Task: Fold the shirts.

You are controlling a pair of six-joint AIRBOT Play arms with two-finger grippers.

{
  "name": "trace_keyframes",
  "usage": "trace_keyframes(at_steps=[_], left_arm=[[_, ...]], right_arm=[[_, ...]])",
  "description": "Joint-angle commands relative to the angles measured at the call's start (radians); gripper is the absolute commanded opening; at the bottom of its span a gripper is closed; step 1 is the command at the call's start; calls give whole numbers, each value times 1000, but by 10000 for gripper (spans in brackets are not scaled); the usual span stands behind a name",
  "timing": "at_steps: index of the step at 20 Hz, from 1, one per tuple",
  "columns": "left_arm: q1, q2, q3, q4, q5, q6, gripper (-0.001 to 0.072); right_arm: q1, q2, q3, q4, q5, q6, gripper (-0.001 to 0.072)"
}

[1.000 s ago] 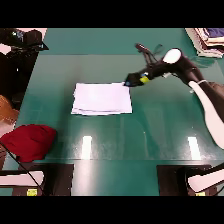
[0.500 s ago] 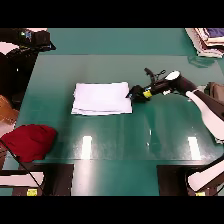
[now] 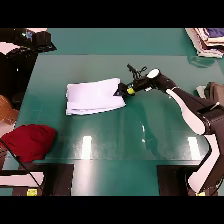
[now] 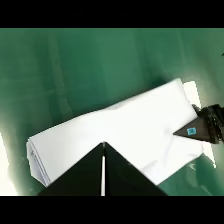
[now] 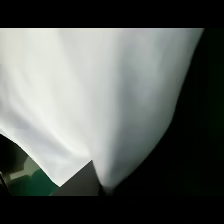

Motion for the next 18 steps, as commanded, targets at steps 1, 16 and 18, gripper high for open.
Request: trace_keyframes(at_steps=[1, 16, 18], left_arm=[[-19, 0, 0, 0, -10, 0, 24], [-269, 0, 0, -2, 61, -54, 25], [-282, 0, 0, -5, 66, -56, 25]], right_arm=[[-43, 35, 50, 6, -19, -5, 13], [-933, 418, 50, -375, 87, 47, 13], [-1007, 409, 51, -375, 53, 47, 13]])
